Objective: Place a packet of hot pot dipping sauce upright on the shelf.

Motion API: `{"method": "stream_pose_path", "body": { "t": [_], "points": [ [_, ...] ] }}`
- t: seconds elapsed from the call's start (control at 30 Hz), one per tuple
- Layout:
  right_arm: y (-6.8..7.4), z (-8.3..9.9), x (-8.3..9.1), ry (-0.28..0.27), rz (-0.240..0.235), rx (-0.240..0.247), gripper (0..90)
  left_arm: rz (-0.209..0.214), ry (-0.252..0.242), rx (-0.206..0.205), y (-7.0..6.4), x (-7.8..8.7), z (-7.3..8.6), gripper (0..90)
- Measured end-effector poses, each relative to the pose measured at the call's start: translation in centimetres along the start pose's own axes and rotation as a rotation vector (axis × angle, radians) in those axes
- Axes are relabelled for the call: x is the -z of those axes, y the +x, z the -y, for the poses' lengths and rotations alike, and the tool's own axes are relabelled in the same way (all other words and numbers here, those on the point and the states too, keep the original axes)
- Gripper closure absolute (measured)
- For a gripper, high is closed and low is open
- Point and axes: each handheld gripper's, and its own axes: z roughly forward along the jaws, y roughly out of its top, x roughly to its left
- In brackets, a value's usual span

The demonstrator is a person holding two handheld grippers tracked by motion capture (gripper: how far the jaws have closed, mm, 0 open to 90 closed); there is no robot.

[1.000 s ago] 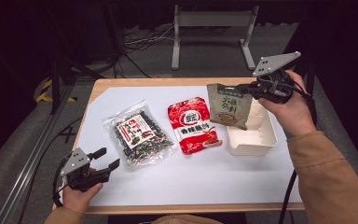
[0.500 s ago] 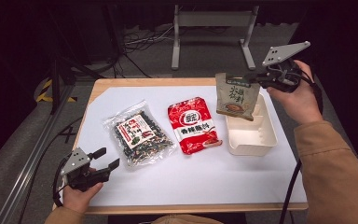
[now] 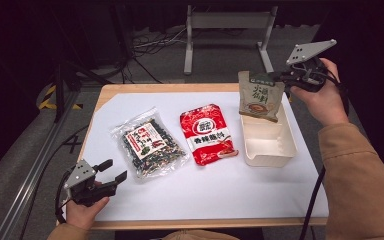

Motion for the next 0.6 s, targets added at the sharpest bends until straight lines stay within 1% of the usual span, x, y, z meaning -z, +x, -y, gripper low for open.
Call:
{"method": "stream_pose_path", "body": {
  "t": [0.13,0.2,0.3,0.4,0.5,0.6],
  "points": [
    [-0.6,0.3,-0.1,0.000,0.015,0.007,90.0,-0.004,0.002,0.001,0.0,0.1,0.1,33.6],
    [-0.7,0.3,-0.2,0.001,0.019,0.007,90.0,-0.006,-0.001,-0.002,0.0,0.1,0.1,33.6],
    [-1.0,0.5,-0.4,0.006,0.033,0.011,90.0,-0.003,0.002,0.005,0.0,0.1,0.1,33.6],
    [-1.3,0.7,-0.7,0.016,0.051,0.020,90.0,-0.007,0.003,0.001,0.0,0.1,0.2,33.5],
    [-1.6,0.9,-0.9,0.021,0.062,0.017,90.0,-0.007,0.001,0.002,0.0,0.1,0.2,33.5],
    [-2.2,1.3,-1.3,0.025,0.077,0.003,90.0,-0.005,0.002,0.005,0.0,0.1,0.2,33.5]
  ]
}}
